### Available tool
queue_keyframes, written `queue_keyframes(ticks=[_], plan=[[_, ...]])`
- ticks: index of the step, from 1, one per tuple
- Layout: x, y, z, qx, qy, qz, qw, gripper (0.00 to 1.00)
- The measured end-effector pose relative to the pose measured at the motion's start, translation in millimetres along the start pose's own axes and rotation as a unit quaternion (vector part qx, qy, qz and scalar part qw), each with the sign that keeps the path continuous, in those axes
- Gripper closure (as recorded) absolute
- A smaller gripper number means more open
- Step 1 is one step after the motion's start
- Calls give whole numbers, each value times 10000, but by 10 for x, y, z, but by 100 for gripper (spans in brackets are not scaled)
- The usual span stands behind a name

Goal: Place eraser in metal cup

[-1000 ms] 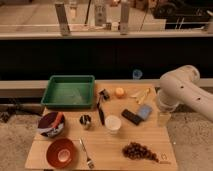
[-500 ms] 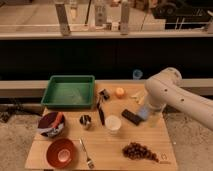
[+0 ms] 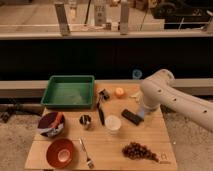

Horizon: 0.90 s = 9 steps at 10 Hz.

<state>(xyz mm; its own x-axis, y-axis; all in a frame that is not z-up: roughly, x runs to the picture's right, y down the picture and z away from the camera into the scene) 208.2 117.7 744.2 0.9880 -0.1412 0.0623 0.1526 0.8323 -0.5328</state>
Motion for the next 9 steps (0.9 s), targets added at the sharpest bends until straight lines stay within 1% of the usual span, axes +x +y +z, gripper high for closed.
queue_keyframes(ticks=[1,4,7,8,9], plan=[[9,-12,36,3,-26,-21,10000,20],[-72,-113,157,17,-98,-196,9998,20],[-133,-154,233,-23,-176,-383,9991,20],[-133,-166,245,-32,-216,-404,9989,20],[-103,-163,300,-63,-232,-428,9988,20]])
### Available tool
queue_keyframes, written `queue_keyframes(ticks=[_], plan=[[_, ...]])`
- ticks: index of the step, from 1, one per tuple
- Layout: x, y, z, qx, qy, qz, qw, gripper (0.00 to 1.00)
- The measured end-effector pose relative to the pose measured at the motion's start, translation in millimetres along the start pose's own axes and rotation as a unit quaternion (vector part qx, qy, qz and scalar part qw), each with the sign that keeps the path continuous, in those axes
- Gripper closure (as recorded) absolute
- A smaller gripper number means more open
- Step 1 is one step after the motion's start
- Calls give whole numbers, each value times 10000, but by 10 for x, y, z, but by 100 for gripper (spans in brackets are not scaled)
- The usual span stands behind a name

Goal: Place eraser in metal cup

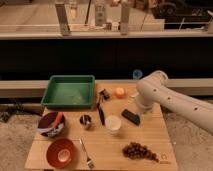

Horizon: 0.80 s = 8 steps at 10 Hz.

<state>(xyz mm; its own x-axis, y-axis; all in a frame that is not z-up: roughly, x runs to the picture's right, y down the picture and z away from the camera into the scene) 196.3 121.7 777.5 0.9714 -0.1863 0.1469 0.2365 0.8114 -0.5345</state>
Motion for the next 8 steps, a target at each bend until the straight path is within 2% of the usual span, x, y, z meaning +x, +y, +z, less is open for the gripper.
queue_keyframes(ticks=[8], plan=[[-80,-144,256,-32,-237,-317,9992,20]])
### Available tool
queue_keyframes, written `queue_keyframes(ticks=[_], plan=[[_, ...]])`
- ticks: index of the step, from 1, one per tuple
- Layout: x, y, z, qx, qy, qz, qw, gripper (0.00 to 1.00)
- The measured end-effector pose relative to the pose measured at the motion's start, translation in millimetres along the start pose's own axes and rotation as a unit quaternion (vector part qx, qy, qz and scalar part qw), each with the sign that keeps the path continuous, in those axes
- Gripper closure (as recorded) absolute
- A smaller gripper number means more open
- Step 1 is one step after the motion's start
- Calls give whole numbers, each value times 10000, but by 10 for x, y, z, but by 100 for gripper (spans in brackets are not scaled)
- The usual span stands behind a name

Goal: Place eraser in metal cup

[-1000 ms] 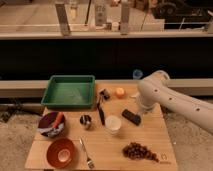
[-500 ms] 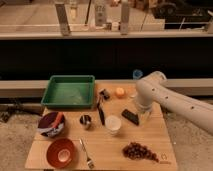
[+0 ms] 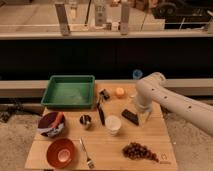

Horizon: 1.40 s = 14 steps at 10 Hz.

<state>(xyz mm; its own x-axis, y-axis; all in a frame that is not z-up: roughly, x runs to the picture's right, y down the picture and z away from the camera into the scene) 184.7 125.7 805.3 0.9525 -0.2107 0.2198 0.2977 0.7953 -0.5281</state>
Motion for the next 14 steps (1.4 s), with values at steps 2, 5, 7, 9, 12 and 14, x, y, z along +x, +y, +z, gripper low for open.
queue_keyframes(ticks=[2,5,7,9,12,14], plan=[[-8,-33,64,9,-58,-26,10000,20],[-11,-82,186,12,-148,-57,9999,20],[-26,-113,247,19,-204,-77,9998,20],[-19,-126,294,31,-264,-44,9996,20],[-30,-146,383,40,-359,16,9993,20],[-36,-153,402,51,-394,21,9992,20]])
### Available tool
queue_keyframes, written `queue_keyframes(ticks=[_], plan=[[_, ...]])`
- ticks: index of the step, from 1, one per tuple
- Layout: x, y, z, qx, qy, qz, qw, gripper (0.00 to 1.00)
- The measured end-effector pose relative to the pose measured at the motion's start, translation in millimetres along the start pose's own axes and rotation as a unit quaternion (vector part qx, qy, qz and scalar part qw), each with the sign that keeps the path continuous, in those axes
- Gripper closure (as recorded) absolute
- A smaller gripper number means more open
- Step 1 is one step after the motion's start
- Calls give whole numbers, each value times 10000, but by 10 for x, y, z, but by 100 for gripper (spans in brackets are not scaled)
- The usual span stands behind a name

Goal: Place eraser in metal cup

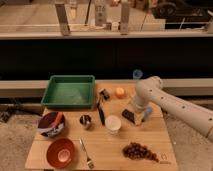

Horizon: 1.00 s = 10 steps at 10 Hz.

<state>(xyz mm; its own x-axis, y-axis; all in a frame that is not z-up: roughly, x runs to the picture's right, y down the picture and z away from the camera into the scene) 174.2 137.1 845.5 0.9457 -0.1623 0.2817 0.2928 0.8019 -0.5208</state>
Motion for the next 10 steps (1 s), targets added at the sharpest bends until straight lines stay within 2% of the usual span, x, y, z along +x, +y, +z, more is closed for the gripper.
queue_keyframes(ticks=[10], plan=[[-42,-54,136,52,-155,96,9998,20]])
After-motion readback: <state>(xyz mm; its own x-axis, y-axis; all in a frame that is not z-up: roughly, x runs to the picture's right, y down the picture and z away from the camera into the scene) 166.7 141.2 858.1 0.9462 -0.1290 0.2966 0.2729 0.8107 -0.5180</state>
